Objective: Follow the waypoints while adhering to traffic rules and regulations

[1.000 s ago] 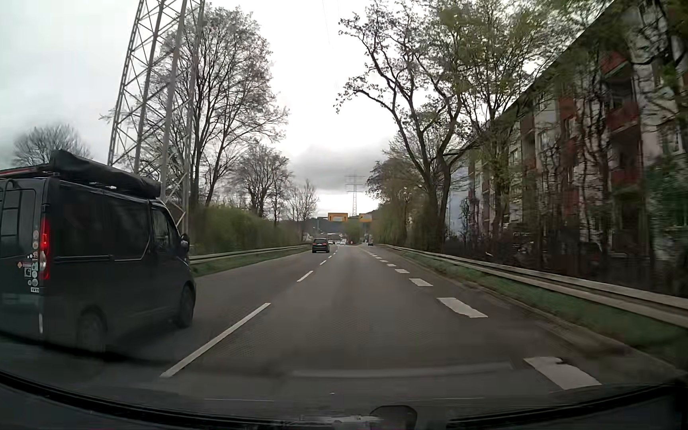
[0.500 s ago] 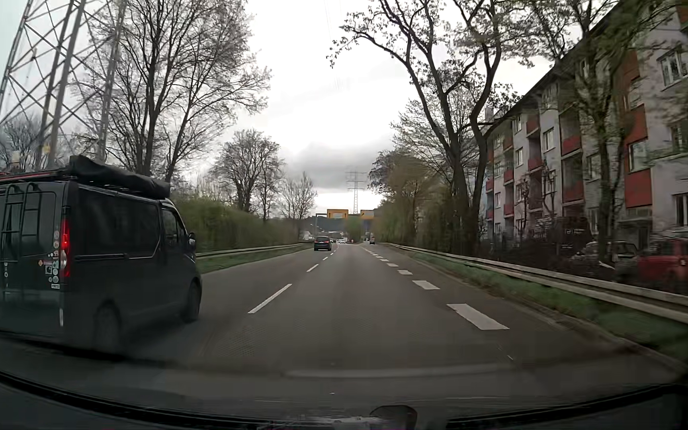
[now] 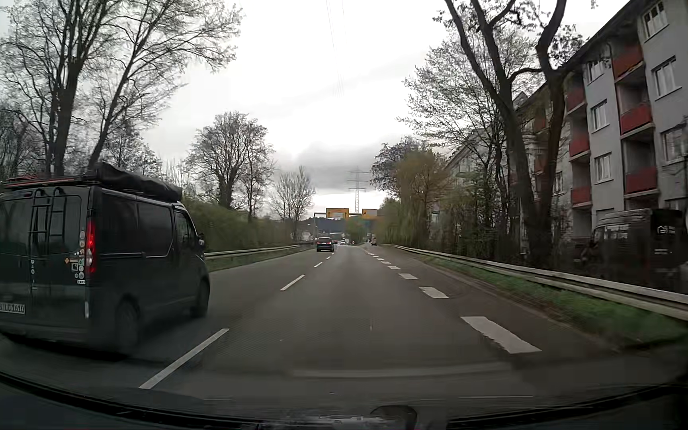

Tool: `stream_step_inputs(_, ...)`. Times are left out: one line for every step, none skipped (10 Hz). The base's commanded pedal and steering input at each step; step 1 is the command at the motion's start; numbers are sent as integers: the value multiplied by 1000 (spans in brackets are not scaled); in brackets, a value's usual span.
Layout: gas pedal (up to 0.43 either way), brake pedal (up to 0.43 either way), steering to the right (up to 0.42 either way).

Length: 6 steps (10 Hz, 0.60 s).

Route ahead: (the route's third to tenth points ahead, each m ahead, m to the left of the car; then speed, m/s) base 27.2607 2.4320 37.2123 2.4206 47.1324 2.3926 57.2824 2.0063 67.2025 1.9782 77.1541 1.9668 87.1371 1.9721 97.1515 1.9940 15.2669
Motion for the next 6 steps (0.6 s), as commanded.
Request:
stream_step_inputs(157, 0, 1)
stream_step_inputs(157, 0, 1)
stream_step_inputs(157, 0, 1)
stream_step_inputs(157, 0, 1)
stream_step_inputs(157, 0, 1)
stream_step_inputs(157, 0, 1)
